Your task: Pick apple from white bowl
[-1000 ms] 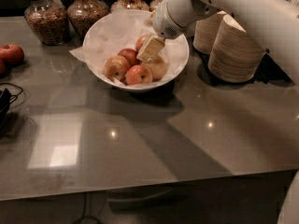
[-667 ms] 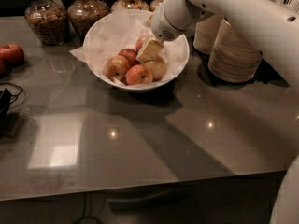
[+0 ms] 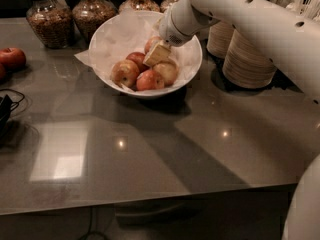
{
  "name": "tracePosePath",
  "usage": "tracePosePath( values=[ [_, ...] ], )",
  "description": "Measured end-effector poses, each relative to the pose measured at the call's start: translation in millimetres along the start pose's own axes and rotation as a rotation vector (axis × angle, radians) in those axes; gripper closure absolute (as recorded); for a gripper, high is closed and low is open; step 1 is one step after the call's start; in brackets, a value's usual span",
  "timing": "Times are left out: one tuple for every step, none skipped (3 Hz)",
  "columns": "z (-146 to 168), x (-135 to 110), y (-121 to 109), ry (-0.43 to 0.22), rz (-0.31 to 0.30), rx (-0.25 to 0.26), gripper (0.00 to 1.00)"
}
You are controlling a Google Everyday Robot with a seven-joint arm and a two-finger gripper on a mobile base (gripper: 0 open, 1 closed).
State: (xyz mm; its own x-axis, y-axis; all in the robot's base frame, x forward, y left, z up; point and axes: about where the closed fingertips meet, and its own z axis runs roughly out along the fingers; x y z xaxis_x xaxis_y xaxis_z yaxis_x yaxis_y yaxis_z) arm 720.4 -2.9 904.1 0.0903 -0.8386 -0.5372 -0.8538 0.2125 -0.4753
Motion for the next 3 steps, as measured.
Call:
tracePosePath(
  values=[
    [-2.0, -1.5, -1.4, 0.0, 0.0, 0.0, 0.28],
    [-4.4, 4.4, 0.3, 0.02, 0.006, 0.006, 0.29],
    [-5.1, 2.3, -0.2, 0.02, 0.006, 0.007, 0.25]
  ],
)
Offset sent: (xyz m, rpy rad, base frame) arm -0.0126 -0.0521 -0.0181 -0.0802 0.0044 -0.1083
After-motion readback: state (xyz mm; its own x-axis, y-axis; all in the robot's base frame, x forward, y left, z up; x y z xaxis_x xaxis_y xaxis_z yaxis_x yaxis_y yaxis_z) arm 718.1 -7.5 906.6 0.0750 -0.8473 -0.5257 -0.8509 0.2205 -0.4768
